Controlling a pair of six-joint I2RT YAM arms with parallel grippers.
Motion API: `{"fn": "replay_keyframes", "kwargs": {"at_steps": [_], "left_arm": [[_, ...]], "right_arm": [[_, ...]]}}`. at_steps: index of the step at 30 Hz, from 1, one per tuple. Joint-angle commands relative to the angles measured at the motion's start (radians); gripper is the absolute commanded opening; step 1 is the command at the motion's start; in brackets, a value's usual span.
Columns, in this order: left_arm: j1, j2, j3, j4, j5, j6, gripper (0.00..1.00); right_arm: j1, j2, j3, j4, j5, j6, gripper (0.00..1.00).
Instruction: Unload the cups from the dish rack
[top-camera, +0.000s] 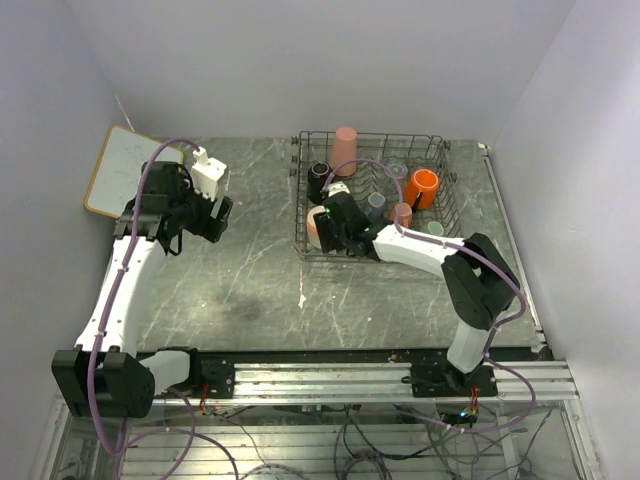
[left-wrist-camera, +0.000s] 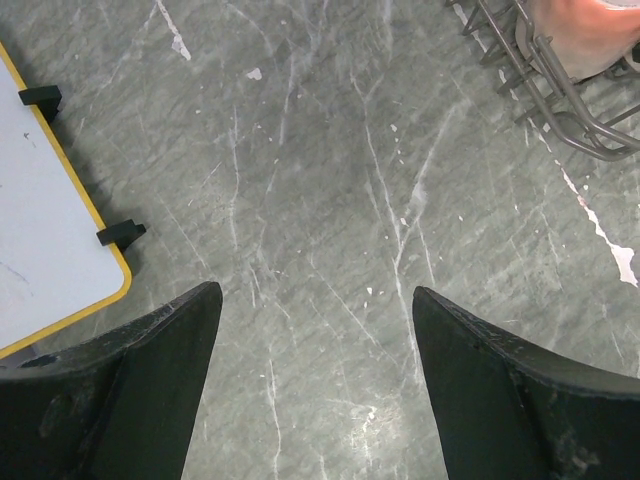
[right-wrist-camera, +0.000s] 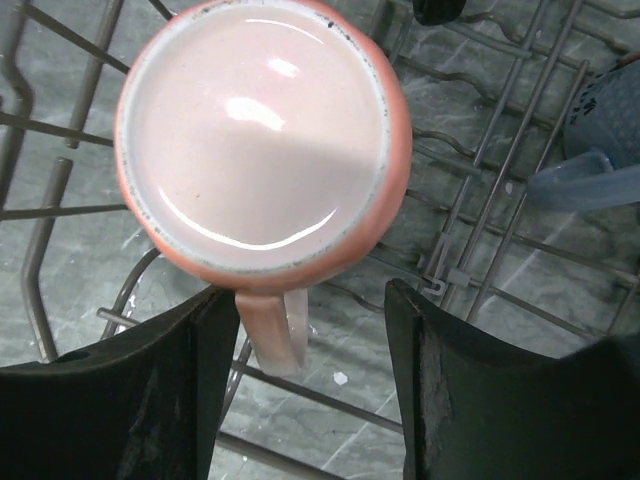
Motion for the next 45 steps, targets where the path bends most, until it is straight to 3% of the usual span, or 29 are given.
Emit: {"fn": "replay_keyframes", "kwargs": {"at_steps": [1, 8, 20, 22, 26, 31, 36, 40, 45], "left_arm": [[0.009, -0.018, 0.019, 0.002, 0.025, -0.001, 0.88], [0.009, -0.031, 0.041, 0.004, 0.043, -0.011, 0.89], [0.009, -0.050, 0.050, 0.018, 0.063, -0.031, 0.93], [0.009, -0.060, 0.037, 0.024, 0.070, -0.021, 0.94], [0.009, -0.072, 0.031, 0.038, 0.103, -0.015, 1.00], [0.009, -0.054, 0.081, 0.024, 0.171, -0.023, 0.99], [0.008, -0.102, -0.005, 0.094, 0.249, 0.028, 0.99], [0.008, -0.150, -0.084, 0.158, 0.304, 0.076, 0.99], [0.006, -0.267, -0.250, 0.283, 0.356, 0.254, 0.99]], "right_arm": [[0.006, 0.048, 0.044, -0.030, 0.014, -0.007, 0.57], [0.004, 0.095, 0.091, -0.068, 0.012, -0.010, 0.45], [0.006, 0.066, 0.130, -0.122, 0.067, 0.005, 0.10], [0.006, 0.049, 0.134, -0.127, 0.076, 0.006, 0.00], [0.007, 0.003, 0.149, -0.129, 0.093, -0.004, 0.00], [0.003, -0.059, 0.182, -0.133, 0.113, -0.022, 0.00], [0.002, -0.094, 0.240, -0.178, 0.100, -0.006, 0.00], [0.002, -0.123, 0.291, -0.216, 0.023, 0.042, 0.00], [0.002, -0.162, 0.358, -0.224, -0.179, 0.167, 0.00]]}}
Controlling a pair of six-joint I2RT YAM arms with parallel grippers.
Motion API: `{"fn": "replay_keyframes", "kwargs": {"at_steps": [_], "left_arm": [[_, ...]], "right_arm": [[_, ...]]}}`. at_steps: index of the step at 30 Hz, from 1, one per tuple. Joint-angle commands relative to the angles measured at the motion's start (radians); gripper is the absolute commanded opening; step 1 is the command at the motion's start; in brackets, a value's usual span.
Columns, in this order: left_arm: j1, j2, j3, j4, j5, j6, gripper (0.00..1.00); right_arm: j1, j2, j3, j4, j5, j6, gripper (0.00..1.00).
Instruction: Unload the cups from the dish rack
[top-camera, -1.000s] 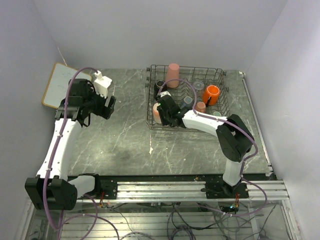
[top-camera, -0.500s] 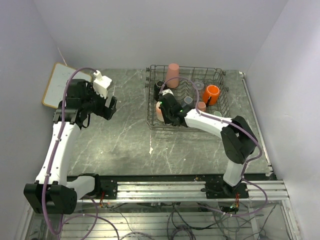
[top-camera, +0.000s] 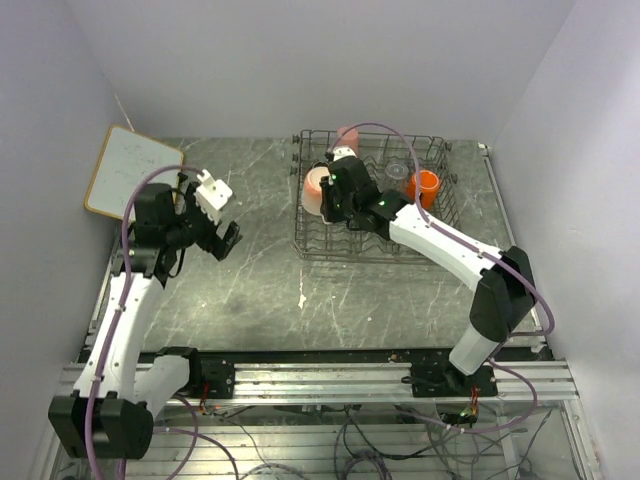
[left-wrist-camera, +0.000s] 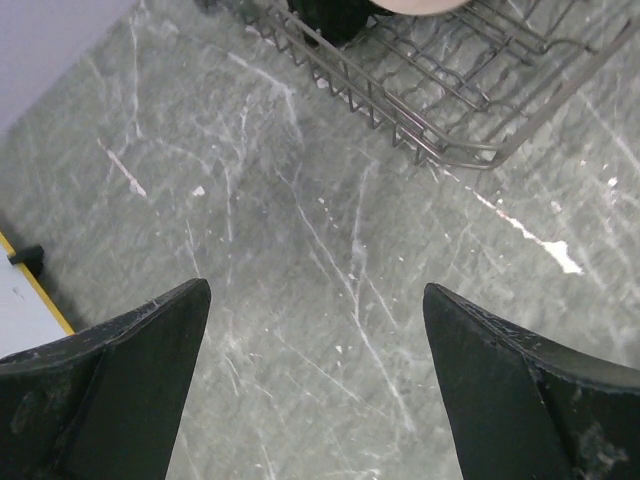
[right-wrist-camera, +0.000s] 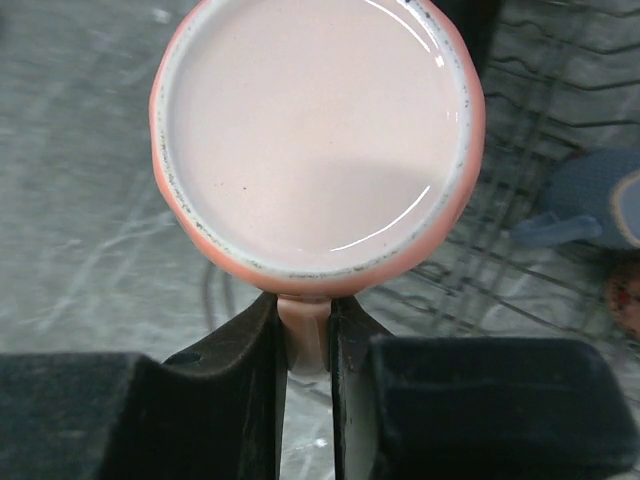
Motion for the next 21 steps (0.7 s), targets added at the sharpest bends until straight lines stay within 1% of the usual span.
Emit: {"fn": "replay_keyframes", "kwargs": {"at_steps": [1, 3, 6, 9, 12, 14, 17, 18, 21], "left_arm": [[0.006, -0.117, -0.137, 0.181, 0.098, 0.187, 0.99], [0.006, -0.192, -0.200, 0.265, 0.131, 0.246, 0.99], [0.001, -0.234, -0.253, 0.384, 0.173, 0.274, 0.99], [-0.006, -0.228, -0.272, 0.400, 0.212, 0.383, 0.99], [-0.017, -0.230, -0.291, 0.397, 0.241, 0.504, 0.99], [-0.025, -0.249, -0.324, 0.441, 0.247, 0.528, 0.99], [-0.047, -0.286, -0.360, 0.437, 0.269, 0.636, 0.99], [-0.056, -0.302, -0.378, 0.459, 0.267, 0.662, 0.99], [-0.075, -0.357, -0.449, 0.605, 0.245, 0.642, 1.00]], "right_arm": [[-0.002, -0.076, 0.086, 0.043, -0.194, 0.136, 0.00], [-0.001, -0.083, 0.096, 0.057, -0.265, 0.191, 0.00], [0.001, -0.089, 0.100, 0.072, -0.355, 0.245, 0.00], [0.002, -0.090, 0.087, 0.101, -0.460, 0.300, 0.00], [0.001, -0.091, 0.064, 0.148, -0.607, 0.361, 0.00], [0.000, -0.103, 0.009, 0.231, -0.695, 0.416, 0.00], [-0.004, -0.129, -0.074, 0.386, -0.798, 0.522, 0.00], [-0.004, -0.130, -0.093, 0.428, -0.830, 0.563, 0.00], [-0.004, -0.113, -0.127, 0.519, -0.907, 0.642, 0.00]]}}
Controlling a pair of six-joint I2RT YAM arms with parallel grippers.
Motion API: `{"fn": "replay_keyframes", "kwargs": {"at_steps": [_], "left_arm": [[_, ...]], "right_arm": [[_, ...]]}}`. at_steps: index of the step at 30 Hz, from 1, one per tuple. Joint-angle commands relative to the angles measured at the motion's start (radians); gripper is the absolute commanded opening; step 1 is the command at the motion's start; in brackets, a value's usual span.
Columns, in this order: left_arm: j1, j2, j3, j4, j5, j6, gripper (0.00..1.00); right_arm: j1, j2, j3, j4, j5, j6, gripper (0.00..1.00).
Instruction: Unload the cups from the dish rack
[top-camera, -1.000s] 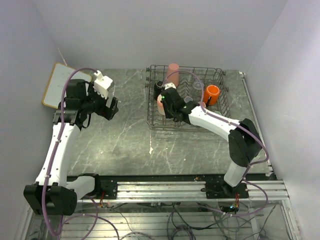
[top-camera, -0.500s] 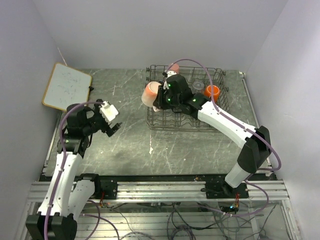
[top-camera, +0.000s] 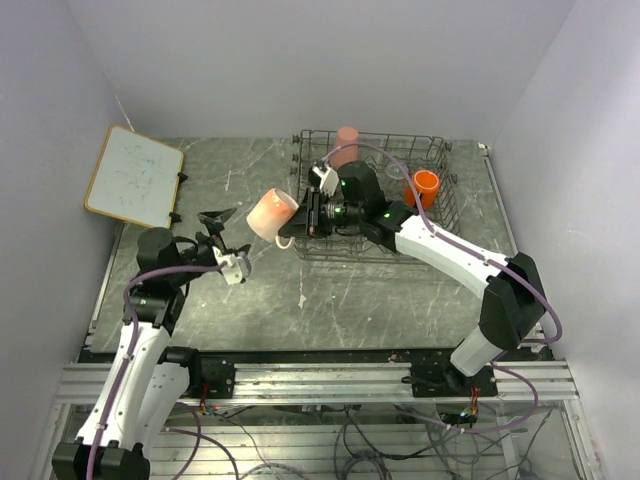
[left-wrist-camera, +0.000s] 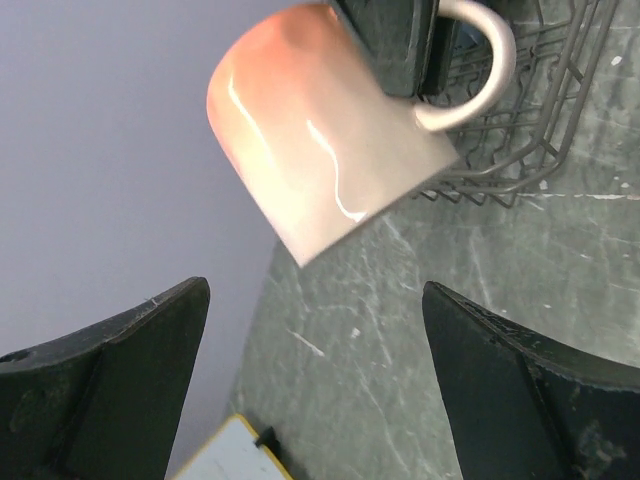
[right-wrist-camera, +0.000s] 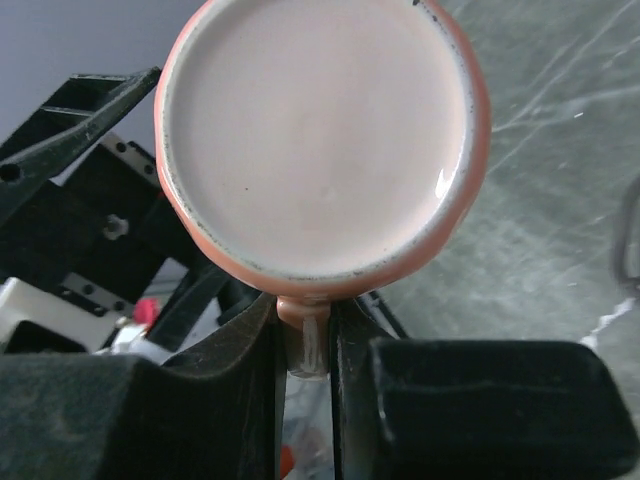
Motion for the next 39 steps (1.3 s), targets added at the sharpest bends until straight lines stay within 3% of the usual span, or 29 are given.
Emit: {"fn": "replay_keyframes", "kwargs": {"at_steps": [1, 9, 20, 24, 31, 33, 36, 39], "left_arm": [[-0.025, -0.071, -0.078, 0.224, 0.041, 0.083, 1.00], [-0.039, -0.073, -0.078, 0.304, 0.057, 0.043, 0.87], [-0.075, -0.052, -0.056, 0.294, 0.023, 0.036, 0.73], [-0.077, -0.060, -0.043, 0.223, 0.038, 0.094, 0.57], [-0.084, -0.057, -0.066, 0.279, 0.007, 0.061, 0.17], [-0.087, -0.051, -0.065, 0.294, -0.014, 0.038, 0.08], [-0.090, -0.021, -0.016, 0.237, -0.054, -0.015, 0.07], [-0.092, 0.079, 0.120, -0.053, -0.096, 0.023, 0.07]], "right_arm": [[-0.005, -0.032, -0.042, 0.312, -0.220, 0.195, 0.00], [0.003, -0.045, -0.140, 0.482, -0.269, 0.316, 0.00], [0.061, -0.012, -0.251, 0.885, -0.295, 0.595, 0.00], [0.064, -0.040, -0.276, 0.900, -0.291, 0.615, 0.00], [0.068, -0.041, -0.297, 0.844, -0.294, 0.608, 0.00], [0.067, -0.038, -0.310, 0.833, -0.289, 0.607, 0.12], [0.052, -0.032, -0.311, 0.774, -0.280, 0.578, 0.48], [-0.004, -0.055, -0.295, 0.634, -0.255, 0.505, 0.73]]}}
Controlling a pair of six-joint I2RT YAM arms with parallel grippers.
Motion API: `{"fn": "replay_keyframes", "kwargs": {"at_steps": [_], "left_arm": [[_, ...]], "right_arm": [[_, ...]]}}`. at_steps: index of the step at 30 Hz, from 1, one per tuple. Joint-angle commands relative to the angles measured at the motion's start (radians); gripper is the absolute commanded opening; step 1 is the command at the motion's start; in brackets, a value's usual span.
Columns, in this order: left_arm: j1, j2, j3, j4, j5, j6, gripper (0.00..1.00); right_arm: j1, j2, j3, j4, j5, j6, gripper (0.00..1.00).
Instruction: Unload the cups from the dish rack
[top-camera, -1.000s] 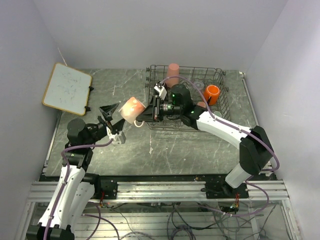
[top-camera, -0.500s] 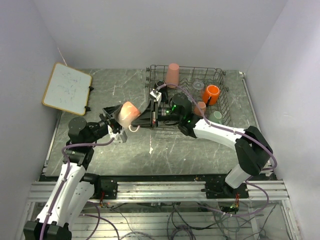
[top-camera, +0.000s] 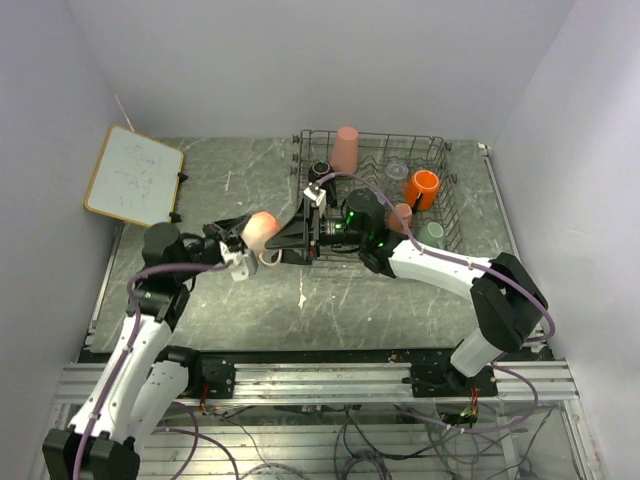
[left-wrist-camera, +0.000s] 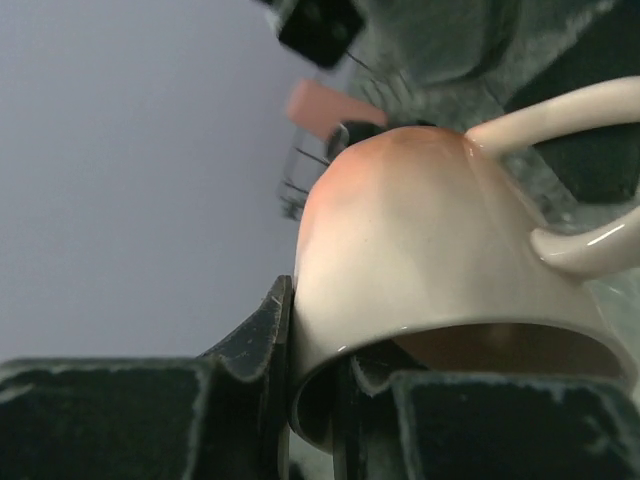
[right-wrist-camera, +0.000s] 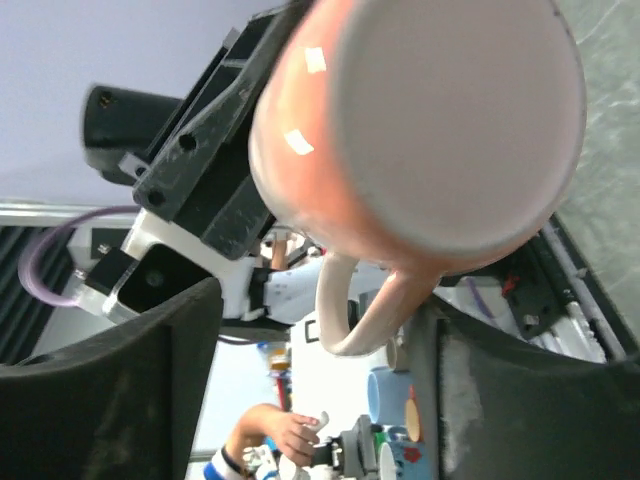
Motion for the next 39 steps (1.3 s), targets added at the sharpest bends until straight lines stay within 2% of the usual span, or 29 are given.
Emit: {"fn": "replay_keyframes", "kwargs": {"at_steps": [1, 3, 6, 9, 12, 18, 20, 22, 27, 31, 39], "left_arm": [[-0.005, 0.141, 0.231, -0.408, -0.081, 0.039, 0.07], [-0.005, 0.255, 0.362, -0.593, -0.145, -0.031, 0.07], [-0.005, 0.398, 0.477, -0.624, -0.317, -0.259, 0.07], [-0.008, 0.569, 0.632, -0.760, -0.415, -0.320, 0.07], [-0.008, 0.782, 0.811, -0.831, -0.537, -0.455, 0.07], [0.016, 1.240, 1.270, -1.033, -0.788, -0.577, 0.07], [0.045, 1.379, 1.441, -1.108, -0.810, -0.611, 0.07], [0.069, 1.476, 1.580, -1.119, -0.824, -0.631, 0.07], [0.081, 1.586, 1.676, -1.053, -0.886, -0.595, 0.07], [0.086, 1.677, 1.780, -1.078, -0.921, -0.597, 0.07], [0.111, 1.748, 1.784, -1.014, -0.917, -0.562, 0.07]], "right_arm": [[-0.083, -0.066, 0.027, -0.156, 0.035, -0.117, 0.78], [-0.147, -0.098, 0.020, -0.195, 0.035, -0.139, 0.86], [-0.253, -0.154, 0.034, -0.331, 0.051, -0.215, 0.92], [-0.311, -0.178, 0.086, -0.509, 0.091, -0.338, 0.93], [-0.361, -0.202, 0.118, -0.636, 0.151, -0.428, 0.93], [-0.450, -0.265, 0.091, -0.710, 0.172, -0.491, 0.93], [-0.472, -0.281, 0.093, -0.746, 0.177, -0.516, 0.93], [-0.484, -0.296, 0.099, -0.776, 0.184, -0.542, 0.93], [-0.490, -0.314, 0.116, -0.838, 0.192, -0.607, 0.92], [-0.490, -0.335, 0.100, -0.857, 0.215, -0.645, 0.92], [-0.490, -0.335, 0.069, -0.877, 0.276, -0.721, 0.94]]}}
